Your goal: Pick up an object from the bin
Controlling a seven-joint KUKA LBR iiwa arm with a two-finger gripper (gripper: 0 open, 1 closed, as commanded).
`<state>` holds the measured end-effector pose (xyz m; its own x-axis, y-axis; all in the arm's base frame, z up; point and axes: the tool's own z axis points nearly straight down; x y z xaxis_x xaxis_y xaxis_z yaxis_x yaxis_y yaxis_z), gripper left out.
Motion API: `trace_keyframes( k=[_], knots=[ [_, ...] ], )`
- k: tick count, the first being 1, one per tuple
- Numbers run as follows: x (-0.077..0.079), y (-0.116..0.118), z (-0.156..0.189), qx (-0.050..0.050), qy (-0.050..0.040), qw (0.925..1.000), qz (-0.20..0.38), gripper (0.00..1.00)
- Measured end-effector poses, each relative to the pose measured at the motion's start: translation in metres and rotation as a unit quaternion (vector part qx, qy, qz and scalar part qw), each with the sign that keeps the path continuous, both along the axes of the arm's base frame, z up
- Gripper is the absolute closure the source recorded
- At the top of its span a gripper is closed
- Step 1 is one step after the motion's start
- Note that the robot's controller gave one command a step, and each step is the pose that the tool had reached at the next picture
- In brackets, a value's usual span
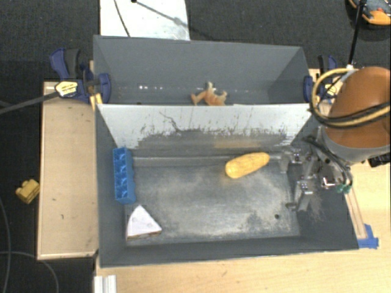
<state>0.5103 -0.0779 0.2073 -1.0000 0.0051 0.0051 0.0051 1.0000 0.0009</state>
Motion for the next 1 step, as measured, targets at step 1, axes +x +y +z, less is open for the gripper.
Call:
trace_keyframes(
  k=[1],
  knots=[
    [0.0016,0.0003,0.0046,-0.001,-0.0042,1.0000,0.002,0.00]
  ],
)
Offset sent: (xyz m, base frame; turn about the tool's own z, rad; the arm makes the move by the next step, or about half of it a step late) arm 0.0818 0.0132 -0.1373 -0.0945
